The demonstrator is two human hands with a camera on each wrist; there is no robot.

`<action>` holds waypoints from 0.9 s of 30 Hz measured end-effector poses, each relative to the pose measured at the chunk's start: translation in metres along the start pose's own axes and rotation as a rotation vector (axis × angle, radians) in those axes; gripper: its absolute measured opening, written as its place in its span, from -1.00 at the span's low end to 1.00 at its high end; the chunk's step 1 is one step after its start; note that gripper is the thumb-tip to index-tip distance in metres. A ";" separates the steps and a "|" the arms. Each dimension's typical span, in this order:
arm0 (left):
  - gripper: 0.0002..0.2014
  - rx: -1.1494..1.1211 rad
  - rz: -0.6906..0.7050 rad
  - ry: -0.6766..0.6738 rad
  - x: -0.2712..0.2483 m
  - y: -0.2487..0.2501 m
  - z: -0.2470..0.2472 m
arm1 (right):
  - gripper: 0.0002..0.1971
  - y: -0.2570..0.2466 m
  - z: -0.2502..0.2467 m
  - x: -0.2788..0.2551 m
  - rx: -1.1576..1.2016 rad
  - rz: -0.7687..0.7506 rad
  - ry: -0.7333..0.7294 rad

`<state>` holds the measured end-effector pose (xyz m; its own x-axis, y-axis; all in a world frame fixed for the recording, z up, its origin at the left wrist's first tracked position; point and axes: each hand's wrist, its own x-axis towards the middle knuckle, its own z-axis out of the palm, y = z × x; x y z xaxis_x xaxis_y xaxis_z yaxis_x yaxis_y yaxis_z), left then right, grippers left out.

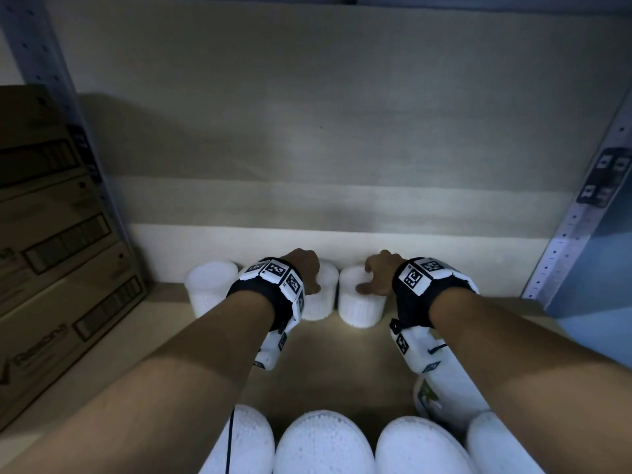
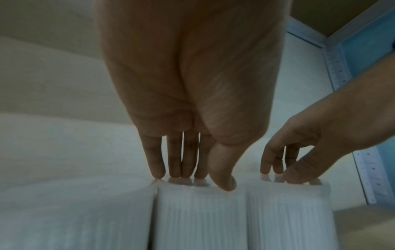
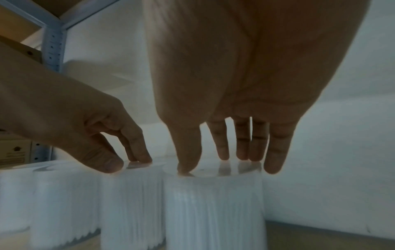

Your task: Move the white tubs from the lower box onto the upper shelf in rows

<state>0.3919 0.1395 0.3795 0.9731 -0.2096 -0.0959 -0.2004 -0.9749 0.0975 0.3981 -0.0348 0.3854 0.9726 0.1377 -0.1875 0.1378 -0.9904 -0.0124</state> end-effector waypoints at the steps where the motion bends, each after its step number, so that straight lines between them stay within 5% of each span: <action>1: -0.52 0.008 0.000 -0.003 0.000 0.000 0.000 | -0.33 0.000 0.001 0.001 -0.010 -0.006 -0.001; 13: -0.54 0.041 0.024 -0.021 0.001 -0.001 0.001 | -0.45 0.000 -0.010 -0.004 0.021 -0.105 -0.055; 19: -0.54 0.043 0.027 -0.020 -0.001 0.000 0.001 | -0.53 -0.004 -0.009 -0.004 0.065 -0.094 0.040; 27: -0.56 0.043 0.040 0.007 -0.002 -0.002 0.002 | -0.35 -0.007 0.000 0.003 -0.060 -0.047 -0.010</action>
<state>0.3900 0.1413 0.3778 0.9650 -0.2477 -0.0856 -0.2434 -0.9682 0.0583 0.4003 -0.0272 0.3852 0.9630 0.1834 -0.1975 0.1944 -0.9802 0.0374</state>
